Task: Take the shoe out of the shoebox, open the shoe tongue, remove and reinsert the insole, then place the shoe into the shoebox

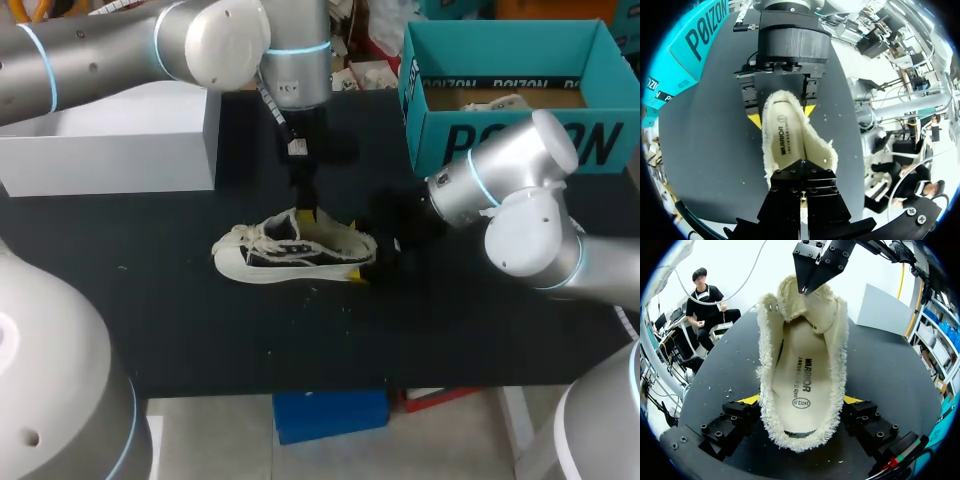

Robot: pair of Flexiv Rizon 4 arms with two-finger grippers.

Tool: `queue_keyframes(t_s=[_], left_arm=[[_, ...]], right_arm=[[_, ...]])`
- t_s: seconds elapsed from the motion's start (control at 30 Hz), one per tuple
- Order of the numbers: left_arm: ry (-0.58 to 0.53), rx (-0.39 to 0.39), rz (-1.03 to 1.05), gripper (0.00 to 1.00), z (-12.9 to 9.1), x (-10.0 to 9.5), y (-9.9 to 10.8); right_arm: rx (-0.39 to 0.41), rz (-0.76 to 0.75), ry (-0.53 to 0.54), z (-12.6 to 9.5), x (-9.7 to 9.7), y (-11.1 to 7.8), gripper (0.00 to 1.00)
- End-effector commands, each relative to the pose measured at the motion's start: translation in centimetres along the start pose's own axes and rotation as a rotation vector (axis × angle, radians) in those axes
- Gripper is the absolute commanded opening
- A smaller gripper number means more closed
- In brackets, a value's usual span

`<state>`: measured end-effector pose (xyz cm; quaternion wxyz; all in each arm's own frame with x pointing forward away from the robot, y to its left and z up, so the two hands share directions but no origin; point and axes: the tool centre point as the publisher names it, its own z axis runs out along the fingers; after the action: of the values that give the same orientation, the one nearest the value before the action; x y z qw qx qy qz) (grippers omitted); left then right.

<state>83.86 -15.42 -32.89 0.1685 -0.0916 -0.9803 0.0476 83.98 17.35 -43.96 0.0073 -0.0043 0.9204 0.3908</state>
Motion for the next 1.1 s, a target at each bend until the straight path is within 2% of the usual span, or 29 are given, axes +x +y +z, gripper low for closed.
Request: queue_keyframes(t_s=[0.03, 0.17, 0.4, 0.83, 1.1], left_arm=[[-0.027, 0.006, 0.005, 0.0, -1.1, 0.8, 0.3], [-0.046, 0.008, 0.014, 0.0, -1.1, 0.3, -0.6], [-0.04, -0.002, 0.027, 0.0, 0.6, -0.1, -1.7], [0.021, -0.042, 0.009, 0.0, 3.0, -1.2, -1.7], [0.038, -0.061, 0.002, 0.0, 4.2, -0.7, -1.3]], right_arm=[[0.003, 0.001, -0.002, 0.2, 0.0, 0.0, 0.0], [0.003, 0.001, -0.002, 0.2, 0.0, 0.0, 0.0], [0.003, 0.001, -0.002, 0.2, 0.0, 0.0, 0.0], [0.003, 0.001, -0.002, 0.2, 0.0, 0.0, 0.0], [0.003, 0.001, -0.002, 0.2, 0.0, 0.0, 0.0]])
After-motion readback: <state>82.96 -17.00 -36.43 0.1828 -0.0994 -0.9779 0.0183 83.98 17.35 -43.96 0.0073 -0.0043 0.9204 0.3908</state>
